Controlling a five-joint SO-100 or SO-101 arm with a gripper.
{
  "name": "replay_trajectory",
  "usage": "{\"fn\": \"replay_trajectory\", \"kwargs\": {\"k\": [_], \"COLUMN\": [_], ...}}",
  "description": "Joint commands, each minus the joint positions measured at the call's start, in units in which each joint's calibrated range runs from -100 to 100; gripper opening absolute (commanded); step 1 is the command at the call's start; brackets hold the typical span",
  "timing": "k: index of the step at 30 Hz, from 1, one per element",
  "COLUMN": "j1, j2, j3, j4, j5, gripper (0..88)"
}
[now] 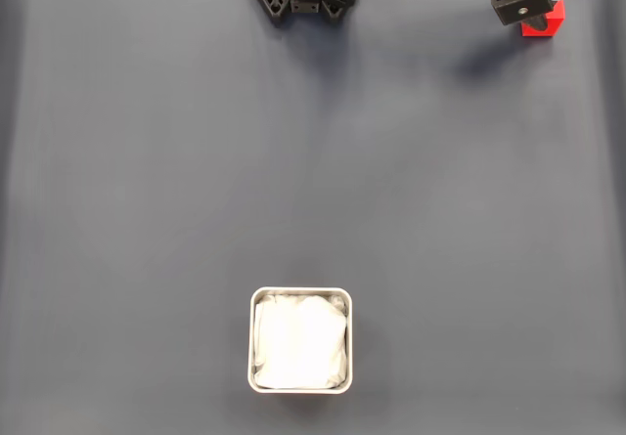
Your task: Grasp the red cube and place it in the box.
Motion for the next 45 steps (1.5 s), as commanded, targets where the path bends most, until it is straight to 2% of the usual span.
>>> {"fn": "replay_trajectory", "kwargs": {"k": [1, 11, 45], "j1": [-0.2, 1.0, 16.9], "j2": [-2.3, -4.9, -18.5], "j3": [-1.4, -2.1, -8.2], "j4": [-0.3, 1.2, 13.0], "j5": [0.5, 0.1, 0.1], "gripper": [6.3, 5.5, 5.0]}}
